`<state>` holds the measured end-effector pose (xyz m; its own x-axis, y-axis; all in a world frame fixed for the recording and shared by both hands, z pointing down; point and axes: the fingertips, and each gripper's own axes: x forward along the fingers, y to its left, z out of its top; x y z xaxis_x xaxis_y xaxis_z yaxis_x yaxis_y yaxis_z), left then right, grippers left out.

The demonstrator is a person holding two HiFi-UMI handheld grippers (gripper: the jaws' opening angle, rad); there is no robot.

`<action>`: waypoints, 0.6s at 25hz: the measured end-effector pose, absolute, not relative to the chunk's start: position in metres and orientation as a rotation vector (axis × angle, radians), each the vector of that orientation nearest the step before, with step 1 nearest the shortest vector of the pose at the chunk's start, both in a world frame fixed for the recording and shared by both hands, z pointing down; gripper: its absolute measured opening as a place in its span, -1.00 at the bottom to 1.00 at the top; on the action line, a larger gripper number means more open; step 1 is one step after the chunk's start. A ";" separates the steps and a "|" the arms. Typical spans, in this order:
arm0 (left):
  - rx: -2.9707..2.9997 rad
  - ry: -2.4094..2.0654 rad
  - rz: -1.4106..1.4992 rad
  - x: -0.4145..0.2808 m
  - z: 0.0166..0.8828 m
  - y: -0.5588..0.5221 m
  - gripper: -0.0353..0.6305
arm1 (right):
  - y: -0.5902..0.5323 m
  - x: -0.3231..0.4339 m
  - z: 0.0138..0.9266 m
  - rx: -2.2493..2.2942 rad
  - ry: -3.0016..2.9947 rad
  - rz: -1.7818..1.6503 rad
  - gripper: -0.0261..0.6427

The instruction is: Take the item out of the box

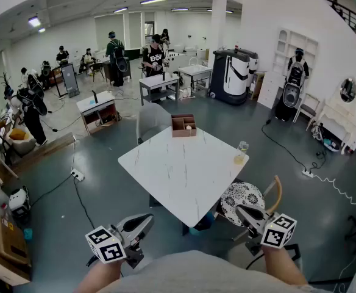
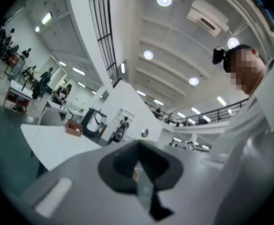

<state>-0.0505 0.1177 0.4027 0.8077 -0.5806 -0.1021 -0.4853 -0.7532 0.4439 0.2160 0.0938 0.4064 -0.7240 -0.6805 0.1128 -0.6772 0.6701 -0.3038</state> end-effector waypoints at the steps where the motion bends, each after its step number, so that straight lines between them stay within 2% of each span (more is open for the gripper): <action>1: 2.594 -0.799 -0.326 -0.046 0.402 0.120 -0.90 | 0.096 0.220 0.406 -1.160 2.862 -0.513 -0.90; 15: 2.603 -0.833 -0.284 0.026 0.402 0.137 -0.90 | 0.110 0.286 0.411 -1.040 2.793 -0.610 -0.90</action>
<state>0.0257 0.1371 0.4025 0.8027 -0.5921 -0.0718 -0.5127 -0.7465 0.4242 0.2862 0.1099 0.4115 -0.7619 -0.6461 0.0452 -0.6062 0.6867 -0.4012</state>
